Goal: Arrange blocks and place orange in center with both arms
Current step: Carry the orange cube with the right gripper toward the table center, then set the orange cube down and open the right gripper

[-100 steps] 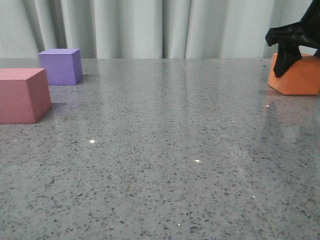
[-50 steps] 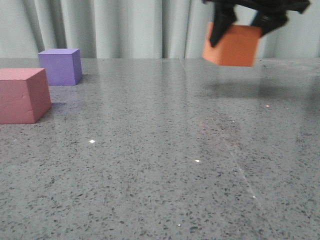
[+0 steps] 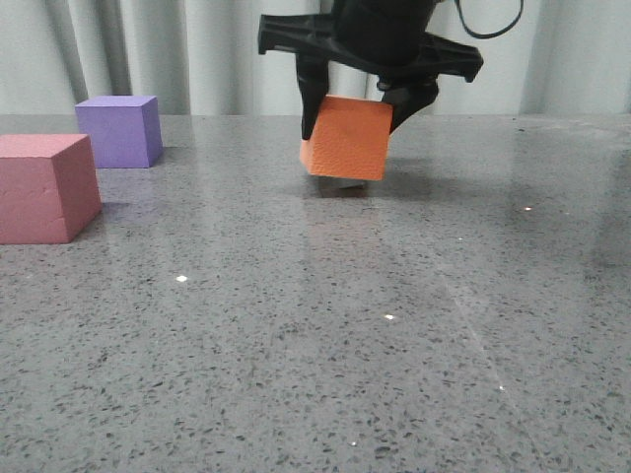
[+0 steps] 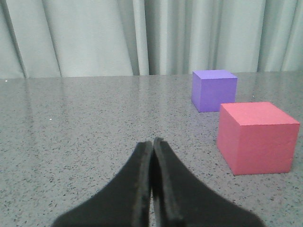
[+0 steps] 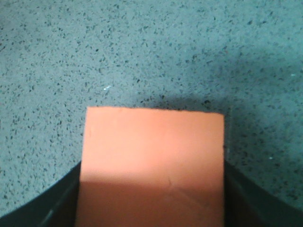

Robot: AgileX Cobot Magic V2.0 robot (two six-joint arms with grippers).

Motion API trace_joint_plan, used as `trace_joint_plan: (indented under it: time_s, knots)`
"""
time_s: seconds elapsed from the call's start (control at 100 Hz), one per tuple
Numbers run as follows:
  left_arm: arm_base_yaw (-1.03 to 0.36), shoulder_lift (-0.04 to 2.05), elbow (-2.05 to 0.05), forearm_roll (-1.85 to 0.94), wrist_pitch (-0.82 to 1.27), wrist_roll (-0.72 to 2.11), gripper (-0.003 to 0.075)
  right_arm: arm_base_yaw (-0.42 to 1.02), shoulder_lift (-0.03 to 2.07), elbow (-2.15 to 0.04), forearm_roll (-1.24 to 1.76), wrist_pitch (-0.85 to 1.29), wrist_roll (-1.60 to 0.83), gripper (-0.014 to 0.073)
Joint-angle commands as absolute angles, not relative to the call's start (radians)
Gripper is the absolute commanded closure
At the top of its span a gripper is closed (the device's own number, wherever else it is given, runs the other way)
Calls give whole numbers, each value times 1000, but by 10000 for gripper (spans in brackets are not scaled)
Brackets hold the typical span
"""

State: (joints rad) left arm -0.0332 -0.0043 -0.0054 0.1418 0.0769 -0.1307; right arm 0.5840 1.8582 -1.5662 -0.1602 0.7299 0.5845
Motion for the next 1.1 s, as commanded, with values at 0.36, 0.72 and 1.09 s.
trace_joint_plan:
  time_s: [0.36,0.72,1.09]
  knots:
    - [-32,-37,51,140,-10,-139,739,614,1824,-1604,-195,638,669,427]
    - [-32,-37,51,140,-10,-139,739,614,1824,-1604,-195,638,667,-60]
    - [-32,-37,51,140,-10,-139,739,614,1704,-1604,-244,638,626,-59]
